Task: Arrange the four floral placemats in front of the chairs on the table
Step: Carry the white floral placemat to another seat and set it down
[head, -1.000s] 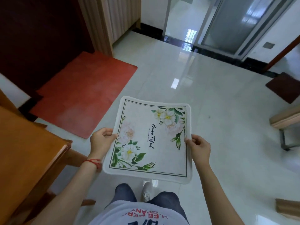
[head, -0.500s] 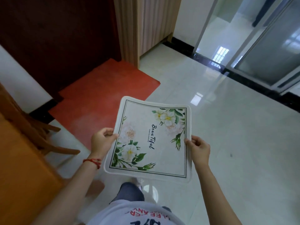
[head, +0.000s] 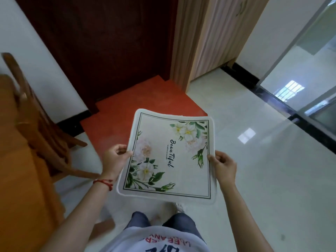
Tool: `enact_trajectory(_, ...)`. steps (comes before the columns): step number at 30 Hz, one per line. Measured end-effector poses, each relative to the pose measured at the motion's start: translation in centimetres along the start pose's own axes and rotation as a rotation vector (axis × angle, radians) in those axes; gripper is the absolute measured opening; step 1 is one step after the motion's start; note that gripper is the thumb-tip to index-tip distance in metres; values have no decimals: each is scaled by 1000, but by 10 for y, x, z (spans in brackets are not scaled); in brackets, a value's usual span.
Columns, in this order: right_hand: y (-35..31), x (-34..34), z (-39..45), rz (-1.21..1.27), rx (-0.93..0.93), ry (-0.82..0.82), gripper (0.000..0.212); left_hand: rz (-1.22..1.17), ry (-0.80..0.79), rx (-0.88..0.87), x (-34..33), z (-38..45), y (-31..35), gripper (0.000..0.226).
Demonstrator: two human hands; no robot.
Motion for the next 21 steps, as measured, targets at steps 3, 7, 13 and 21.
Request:
enact_trajectory(3,-24,-24,45,-31,27,-90,22,-29,74,50,10,23,-1,14)
enact_trajectory(7,-55,-60,104,-89,72,-227,19,-78,189,138,23,51,-7,16)
enact_trajectory(13,-112,-115,182,-195,151,-436,13,-176,400,249,38,74,-6,22)
enact_trajectory(21,-176,-189,227,-270,286,-653,27,-258,636,293,63,81,15,16)
Point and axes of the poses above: each hand's wrist, its own z-axis towards the middle knuckle, its own x-axis out of the back of the hand, y = z × x, the point moved 7 cm from there along z, towards the middle knuckle, and after that the axes turned 11 degrees about -y, right-handed, at the moved point
